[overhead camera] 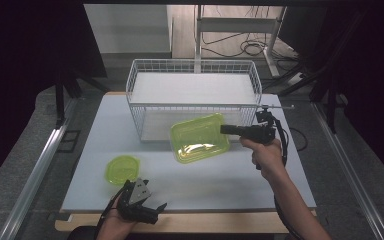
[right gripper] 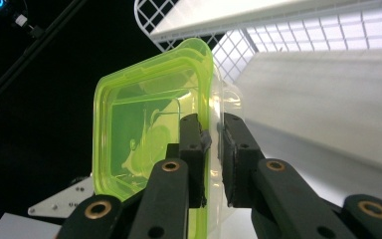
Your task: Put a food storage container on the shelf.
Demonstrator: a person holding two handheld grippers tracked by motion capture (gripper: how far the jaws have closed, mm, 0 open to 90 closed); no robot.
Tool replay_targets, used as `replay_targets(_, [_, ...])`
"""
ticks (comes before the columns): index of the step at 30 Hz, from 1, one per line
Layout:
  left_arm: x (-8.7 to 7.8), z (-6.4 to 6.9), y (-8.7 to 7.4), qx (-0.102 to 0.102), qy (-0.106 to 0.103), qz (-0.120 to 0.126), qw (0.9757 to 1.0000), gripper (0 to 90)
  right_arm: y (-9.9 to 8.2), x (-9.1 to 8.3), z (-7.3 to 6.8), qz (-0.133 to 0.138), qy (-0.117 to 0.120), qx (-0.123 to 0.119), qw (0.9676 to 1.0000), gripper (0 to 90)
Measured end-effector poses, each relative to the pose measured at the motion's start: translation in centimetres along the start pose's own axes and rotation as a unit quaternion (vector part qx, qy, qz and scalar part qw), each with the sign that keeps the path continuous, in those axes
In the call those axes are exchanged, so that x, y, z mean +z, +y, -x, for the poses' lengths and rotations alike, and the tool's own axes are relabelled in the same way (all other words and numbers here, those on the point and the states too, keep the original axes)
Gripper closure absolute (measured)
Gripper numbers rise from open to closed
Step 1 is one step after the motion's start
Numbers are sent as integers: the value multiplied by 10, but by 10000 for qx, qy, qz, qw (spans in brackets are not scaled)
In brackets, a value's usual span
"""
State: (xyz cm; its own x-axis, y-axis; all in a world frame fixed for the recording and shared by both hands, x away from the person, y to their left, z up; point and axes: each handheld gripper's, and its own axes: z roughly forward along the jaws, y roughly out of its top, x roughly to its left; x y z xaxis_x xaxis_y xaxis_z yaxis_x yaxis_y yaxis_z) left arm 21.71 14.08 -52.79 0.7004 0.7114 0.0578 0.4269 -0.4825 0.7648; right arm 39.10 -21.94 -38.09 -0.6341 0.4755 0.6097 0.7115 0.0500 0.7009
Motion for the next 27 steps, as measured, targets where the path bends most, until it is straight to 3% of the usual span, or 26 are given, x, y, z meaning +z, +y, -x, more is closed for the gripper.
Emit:
replay_targets(12, [0, -1, 0, 7, 20, 8, 10000, 57, 33, -6, -10, 240, -93, -84, 9996, 807])
replay_targets(27, [0, -1, 0, 2, 18, 17, 10000, 57, 76, 3, -17, 544, -372, -100, 9978, 806])
